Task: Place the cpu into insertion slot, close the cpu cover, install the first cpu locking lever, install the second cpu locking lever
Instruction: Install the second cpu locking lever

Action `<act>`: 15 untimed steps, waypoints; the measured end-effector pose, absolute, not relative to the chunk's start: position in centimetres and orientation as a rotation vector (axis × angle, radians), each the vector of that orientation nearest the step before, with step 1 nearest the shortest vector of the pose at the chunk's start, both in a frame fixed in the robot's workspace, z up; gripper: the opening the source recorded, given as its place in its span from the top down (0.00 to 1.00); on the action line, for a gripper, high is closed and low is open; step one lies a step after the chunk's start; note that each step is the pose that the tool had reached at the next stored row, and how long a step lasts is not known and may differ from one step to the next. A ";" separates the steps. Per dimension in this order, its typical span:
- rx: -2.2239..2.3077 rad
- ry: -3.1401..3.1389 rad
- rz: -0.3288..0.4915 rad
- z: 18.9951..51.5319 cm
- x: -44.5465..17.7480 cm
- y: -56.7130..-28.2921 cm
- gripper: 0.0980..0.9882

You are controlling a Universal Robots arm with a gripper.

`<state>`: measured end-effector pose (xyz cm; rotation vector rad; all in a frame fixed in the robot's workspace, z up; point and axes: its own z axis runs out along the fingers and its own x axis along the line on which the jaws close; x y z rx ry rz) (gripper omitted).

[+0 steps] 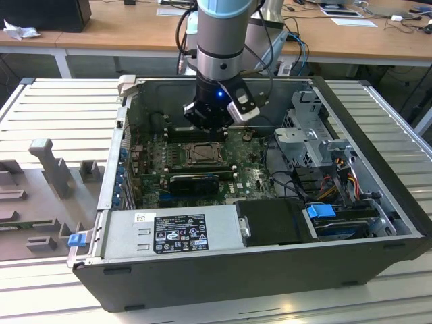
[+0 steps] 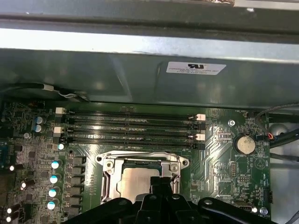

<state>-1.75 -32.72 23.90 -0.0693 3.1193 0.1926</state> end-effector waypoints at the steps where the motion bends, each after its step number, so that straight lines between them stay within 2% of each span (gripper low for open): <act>1: -0.069 3.119 0.193 23.9 -1.7 -32.8 0.99; 15: -0.069 3.119 0.193 23.9 -1.7 -33.4 0.99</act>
